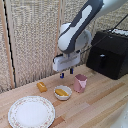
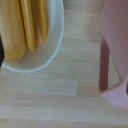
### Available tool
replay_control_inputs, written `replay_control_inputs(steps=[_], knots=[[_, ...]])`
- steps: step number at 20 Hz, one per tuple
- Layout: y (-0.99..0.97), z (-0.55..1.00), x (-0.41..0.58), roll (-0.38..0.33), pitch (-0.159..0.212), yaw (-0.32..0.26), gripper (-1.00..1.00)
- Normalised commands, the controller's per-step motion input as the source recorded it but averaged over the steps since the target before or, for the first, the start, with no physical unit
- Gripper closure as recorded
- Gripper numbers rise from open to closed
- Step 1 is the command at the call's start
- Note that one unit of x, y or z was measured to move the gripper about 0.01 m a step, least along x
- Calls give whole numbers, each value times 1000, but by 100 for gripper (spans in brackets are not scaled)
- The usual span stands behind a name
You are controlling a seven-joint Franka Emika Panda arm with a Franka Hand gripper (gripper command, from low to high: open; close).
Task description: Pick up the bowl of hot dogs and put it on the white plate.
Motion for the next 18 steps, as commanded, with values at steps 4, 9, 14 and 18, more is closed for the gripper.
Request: replay_control_inputs(steps=[4,9,14,18], knots=[[0,-364,-8,-5,0,152,-100],[0,-311,90,-33,-2,162,-100],[-16,-298,145,-47,-14,160,-100],[-169,-229,113,-14,0,159,100]])
